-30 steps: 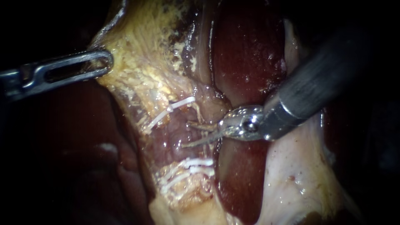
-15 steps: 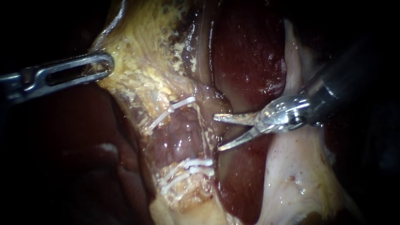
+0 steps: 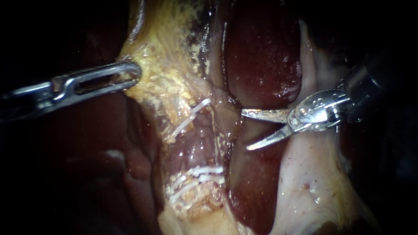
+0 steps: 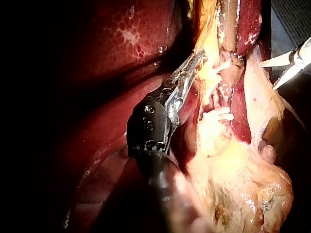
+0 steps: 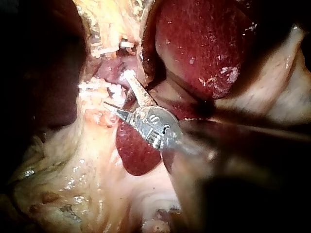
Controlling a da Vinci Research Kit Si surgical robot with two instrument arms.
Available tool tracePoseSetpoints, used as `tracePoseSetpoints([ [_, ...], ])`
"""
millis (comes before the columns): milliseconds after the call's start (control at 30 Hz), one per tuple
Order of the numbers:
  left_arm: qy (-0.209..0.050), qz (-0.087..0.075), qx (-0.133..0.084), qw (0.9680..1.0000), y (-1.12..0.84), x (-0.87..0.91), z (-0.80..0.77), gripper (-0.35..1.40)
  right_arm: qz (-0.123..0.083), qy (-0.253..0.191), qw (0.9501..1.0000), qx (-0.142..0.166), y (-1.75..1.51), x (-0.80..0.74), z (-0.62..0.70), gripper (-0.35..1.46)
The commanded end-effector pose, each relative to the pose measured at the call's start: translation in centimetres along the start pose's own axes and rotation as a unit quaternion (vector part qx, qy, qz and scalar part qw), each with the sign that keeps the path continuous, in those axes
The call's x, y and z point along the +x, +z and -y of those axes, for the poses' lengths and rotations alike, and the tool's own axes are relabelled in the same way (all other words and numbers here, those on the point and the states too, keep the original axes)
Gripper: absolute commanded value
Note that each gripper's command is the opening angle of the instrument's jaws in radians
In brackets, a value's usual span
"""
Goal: Go back from the cut right tube
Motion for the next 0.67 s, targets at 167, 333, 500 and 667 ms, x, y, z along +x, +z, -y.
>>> tracePoseSetpoints([
  [167,-0.003,-0.019,0.000,0.9998,0.33,0.20,0.01,-0.35,0.000,0.000,1.0000,0.001,0.00,0.01,0.01,1.43],
  [333,-0.005,-0.022,0.000,0.9997,0.37,0.23,0.02,-0.35,0.000,0.001,1.0000,0.001,-0.01,0.02,0.02,1.43],
  [500,-0.005,-0.022,0.000,0.9997,0.36,0.23,0.03,-0.35,0.000,0.001,1.0000,0.001,-0.01,0.03,0.02,1.43],
  [667,-0.006,-0.022,0.000,0.9997,0.36,0.23,0.03,-0.35,0.000,0.001,1.0000,0.001,-0.01,0.04,0.03,1.43],
])
